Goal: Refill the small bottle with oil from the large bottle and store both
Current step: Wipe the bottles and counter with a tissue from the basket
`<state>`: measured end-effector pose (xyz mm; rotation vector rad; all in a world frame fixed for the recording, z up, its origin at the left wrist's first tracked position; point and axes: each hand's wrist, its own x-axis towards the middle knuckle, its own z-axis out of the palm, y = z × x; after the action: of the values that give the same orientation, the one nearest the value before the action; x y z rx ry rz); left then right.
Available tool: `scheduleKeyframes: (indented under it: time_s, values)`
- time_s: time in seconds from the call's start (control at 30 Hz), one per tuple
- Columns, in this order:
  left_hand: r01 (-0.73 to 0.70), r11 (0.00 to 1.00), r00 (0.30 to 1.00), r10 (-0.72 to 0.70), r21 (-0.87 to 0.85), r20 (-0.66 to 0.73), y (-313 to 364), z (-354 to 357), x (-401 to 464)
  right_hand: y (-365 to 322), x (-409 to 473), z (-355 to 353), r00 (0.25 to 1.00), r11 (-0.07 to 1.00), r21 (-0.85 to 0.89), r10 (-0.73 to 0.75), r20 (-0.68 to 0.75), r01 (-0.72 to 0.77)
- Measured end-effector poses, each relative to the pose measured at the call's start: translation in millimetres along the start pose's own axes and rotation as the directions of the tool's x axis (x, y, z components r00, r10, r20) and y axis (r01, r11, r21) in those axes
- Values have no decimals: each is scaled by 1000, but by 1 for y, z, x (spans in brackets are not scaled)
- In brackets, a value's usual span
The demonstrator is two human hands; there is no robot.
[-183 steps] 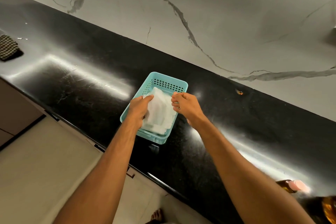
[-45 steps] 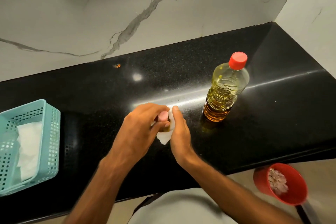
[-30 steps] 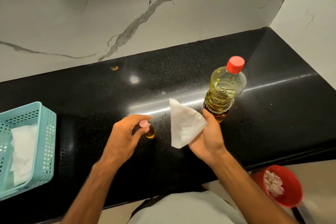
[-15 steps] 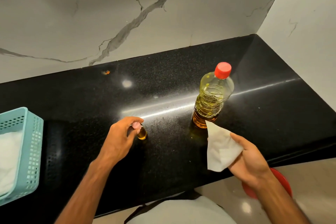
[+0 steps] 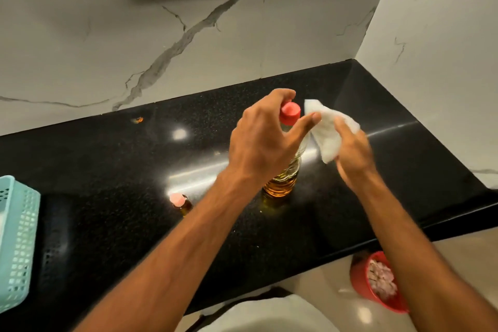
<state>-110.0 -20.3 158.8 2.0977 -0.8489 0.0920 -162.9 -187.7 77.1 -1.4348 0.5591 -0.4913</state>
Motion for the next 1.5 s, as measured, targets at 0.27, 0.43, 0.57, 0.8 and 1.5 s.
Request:
scheduleKeyframes:
  time_s: [0.27, 0.43, 0.57, 0.8, 1.5]
  values:
    - [-10, 920, 1000, 2, 392, 22, -24, 11, 10, 7, 22, 32, 864, 1000, -22, 2, 503, 11]
    - [-237, 919, 948, 149, 315, 280, -17, -10, 22, 8, 30, 42, 748, 979, 124, 38, 662, -160]
    - [-263, 945, 922, 187, 196, 339, -7, -44, 33, 15, 24, 49, 682, 954, 191, 20, 731, -232]
    - [-215, 965, 907, 141, 148, 398, 1, -68, 31, 15, 11, 61, 583, 928, 237, -28, 812, -286]
    - [-18, 959, 990, 57, 284, -129, 1, -80, 14, 106, -31, 44, 676, 582, 356, 547, 494, -731]
